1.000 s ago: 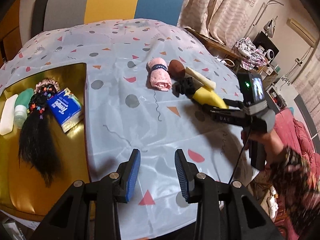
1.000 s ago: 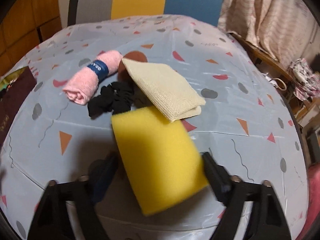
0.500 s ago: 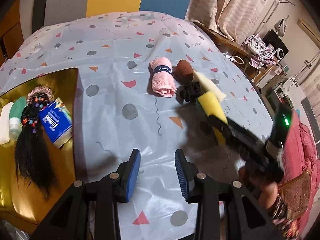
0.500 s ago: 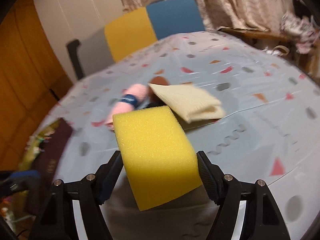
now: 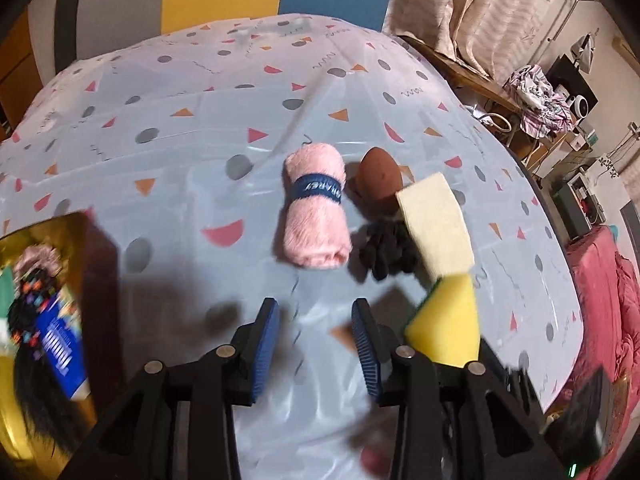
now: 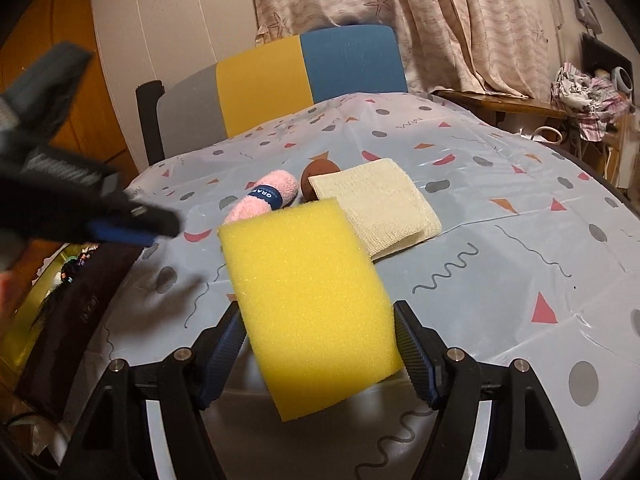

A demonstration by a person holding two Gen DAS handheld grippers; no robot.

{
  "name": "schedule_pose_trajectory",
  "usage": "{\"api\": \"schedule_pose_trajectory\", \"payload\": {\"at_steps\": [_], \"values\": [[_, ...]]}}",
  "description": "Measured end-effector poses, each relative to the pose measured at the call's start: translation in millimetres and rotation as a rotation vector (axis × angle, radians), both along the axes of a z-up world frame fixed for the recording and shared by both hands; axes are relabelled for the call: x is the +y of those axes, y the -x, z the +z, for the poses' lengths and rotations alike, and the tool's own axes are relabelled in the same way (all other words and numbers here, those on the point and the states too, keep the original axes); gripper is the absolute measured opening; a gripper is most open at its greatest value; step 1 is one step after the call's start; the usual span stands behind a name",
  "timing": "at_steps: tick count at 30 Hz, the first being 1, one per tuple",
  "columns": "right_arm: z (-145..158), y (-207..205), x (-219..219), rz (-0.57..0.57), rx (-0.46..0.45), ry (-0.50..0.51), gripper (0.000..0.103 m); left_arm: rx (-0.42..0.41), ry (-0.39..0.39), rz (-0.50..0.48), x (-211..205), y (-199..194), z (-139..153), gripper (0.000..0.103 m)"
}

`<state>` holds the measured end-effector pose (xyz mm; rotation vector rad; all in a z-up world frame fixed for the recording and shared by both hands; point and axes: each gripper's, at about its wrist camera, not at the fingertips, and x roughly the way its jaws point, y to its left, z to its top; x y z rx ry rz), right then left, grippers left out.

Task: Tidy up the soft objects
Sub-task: 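Grasp the pink rolled towel with the left gripper while the right holds the yellow sponge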

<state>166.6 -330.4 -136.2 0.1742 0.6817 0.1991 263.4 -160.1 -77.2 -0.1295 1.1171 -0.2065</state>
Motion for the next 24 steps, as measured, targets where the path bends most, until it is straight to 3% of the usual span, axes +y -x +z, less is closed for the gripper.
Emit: {"api": "schedule_pose_trajectory", "payload": {"at_steps": [5, 11, 24], "values": [[-3, 2, -2, 0.001, -0.002, -0.008, 0.074, 0.004, -0.034, 0.003, -18, -37, -16, 0.039], [-6, 1, -7, -0.002, -0.007, -0.048, 0.074, -0.005, -0.131, 0.039, -24, -67, -29, 0.039], [-7, 2, -8, 0.000, -0.011, -0.060, 0.074, -0.078, -0.137, -0.014, -39, -86, -44, 0.041]]}}
